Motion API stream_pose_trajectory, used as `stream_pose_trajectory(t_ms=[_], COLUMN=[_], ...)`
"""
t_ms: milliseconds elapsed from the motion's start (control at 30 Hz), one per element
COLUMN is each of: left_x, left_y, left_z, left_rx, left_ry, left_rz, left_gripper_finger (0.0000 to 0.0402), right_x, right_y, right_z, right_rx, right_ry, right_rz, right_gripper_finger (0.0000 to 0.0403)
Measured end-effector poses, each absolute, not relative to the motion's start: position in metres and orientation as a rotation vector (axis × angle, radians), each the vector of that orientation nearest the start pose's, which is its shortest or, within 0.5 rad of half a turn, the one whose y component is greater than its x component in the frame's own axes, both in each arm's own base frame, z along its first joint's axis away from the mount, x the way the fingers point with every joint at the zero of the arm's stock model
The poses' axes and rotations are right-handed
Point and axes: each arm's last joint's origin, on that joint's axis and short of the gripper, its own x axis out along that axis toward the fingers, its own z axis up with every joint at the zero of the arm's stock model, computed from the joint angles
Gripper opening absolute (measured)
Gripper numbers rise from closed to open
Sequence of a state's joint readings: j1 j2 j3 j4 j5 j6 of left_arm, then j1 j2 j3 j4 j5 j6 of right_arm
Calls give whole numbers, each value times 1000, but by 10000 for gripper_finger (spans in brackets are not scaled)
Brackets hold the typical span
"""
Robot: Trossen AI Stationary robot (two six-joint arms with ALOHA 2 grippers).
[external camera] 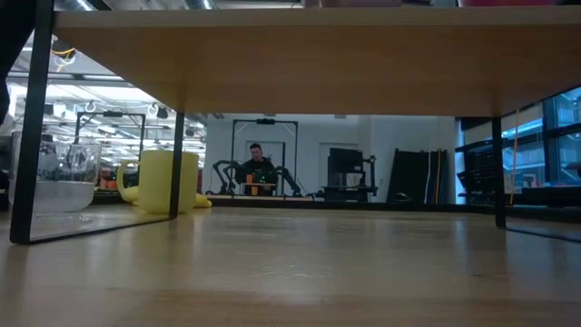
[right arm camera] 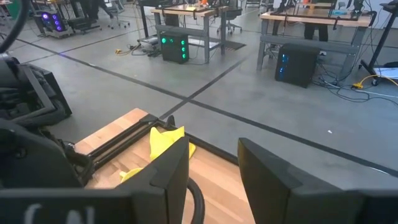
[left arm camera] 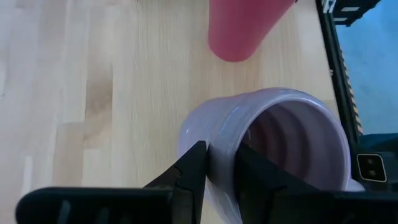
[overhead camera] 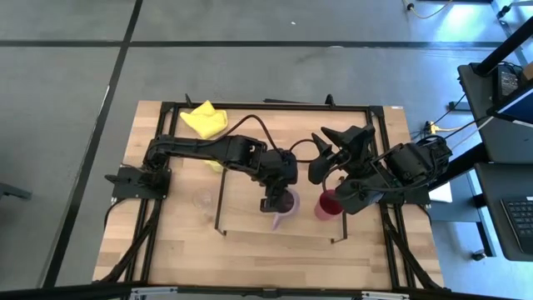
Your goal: Stack small to large cups/mugs on shelf
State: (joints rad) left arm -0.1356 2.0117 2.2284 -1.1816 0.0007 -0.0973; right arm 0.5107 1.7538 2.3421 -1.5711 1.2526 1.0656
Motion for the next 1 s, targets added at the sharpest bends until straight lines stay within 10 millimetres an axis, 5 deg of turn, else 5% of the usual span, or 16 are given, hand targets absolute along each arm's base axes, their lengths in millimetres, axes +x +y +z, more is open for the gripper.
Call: stream_pose_trajectory(t_ms=[633, 1000], left_x=[414, 415], left_y=[-50, -51], left_z=[368, 358], left_rx=[12, 3], left_ry=[966, 1001], left_rz=[-120, -126], left_gripper_finger=[68, 116], right_x=[259, 259], right_y=[113, 114], right_z=[485, 485], right_rx=[207, 215], right_ry=[203, 217], right_rz=[-886, -875], right_gripper_finger=[139, 139])
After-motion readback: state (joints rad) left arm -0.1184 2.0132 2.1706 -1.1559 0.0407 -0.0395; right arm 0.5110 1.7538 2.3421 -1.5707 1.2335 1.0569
